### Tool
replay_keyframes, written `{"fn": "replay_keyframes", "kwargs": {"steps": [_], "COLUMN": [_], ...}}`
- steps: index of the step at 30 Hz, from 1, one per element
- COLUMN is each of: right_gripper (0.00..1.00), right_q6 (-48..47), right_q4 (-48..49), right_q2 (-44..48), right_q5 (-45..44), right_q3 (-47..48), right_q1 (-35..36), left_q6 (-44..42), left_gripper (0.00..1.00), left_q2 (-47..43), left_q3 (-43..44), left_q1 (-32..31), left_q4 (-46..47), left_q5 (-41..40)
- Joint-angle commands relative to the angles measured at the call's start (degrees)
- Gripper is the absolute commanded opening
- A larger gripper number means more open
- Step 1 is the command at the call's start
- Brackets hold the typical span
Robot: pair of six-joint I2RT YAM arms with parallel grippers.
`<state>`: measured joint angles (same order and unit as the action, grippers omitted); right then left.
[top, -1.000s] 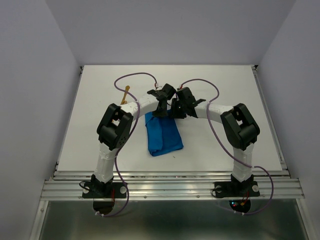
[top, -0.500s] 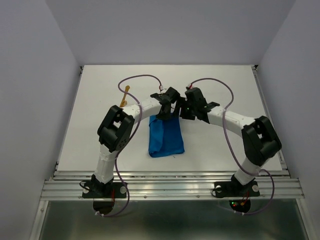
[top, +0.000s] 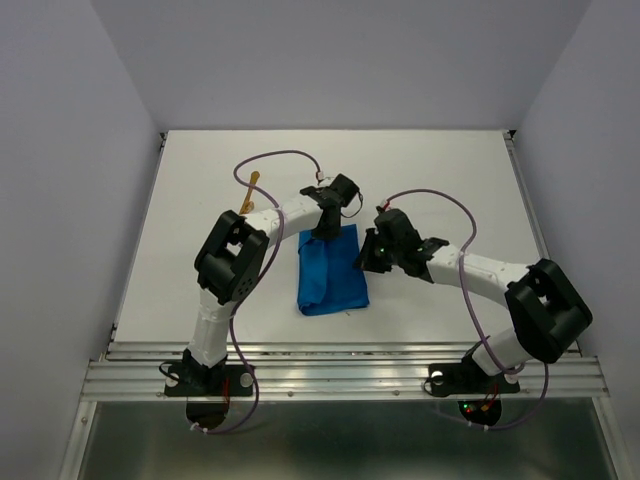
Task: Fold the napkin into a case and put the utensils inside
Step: Smooth out the 2/3-rectangle-folded napkin at the center of the board.
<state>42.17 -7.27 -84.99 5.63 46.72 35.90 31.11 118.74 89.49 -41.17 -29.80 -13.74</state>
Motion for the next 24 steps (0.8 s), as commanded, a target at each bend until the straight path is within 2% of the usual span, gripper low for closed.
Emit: {"fn": "replay_keyframes", "kwargs": {"steps": [1, 5, 17, 19, 21, 22, 24], "right_gripper": [0.07, 0.06, 0.06, 0.14, 0.31, 0.43, 0.57], "right_q6": [3.26, 5.90, 7.48, 8.44, 9.06, 9.15, 9.59], "right_q4": [6.20, 12.88, 17.90, 17.99, 18.17, 18.08, 17.90], "right_q2": [1.76, -0.26, -8.00, -6.95, -4.94, -4.31, -3.69], "right_q5": [1.49, 3.86, 5.10, 2.64, 0.88, -0.69, -1.14], "right_q3": [0.30, 0.39, 3.29, 2.07, 0.14, -0.40, -1.19], "right_q1": [4.70, 7.69, 13.93, 13.93, 13.93, 13.93, 13.93], "left_q6": [1.76, 2.63, 6.33, 6.24, 5.98, 5.89, 5.63], "left_gripper": [0.00, 0.00, 0.00, 0.00, 0.00, 0.00, 0.00], "left_q2": [-2.90, -2.64, -0.96, -1.14, -1.14, -1.23, -1.32], "left_q3": [-0.98, -1.51, 0.77, 0.60, 0.68, 0.77, 0.68], "left_q1": [-0.05, -0.14, -0.14, -0.14, -0.14, -0.14, -0.14], "left_q4": [-0.17, -0.08, -3.25, -3.07, -2.98, -2.98, -2.80], "left_q5": [-1.47, -1.56, -4.19, -3.93, -3.84, -3.84, -3.75]}}
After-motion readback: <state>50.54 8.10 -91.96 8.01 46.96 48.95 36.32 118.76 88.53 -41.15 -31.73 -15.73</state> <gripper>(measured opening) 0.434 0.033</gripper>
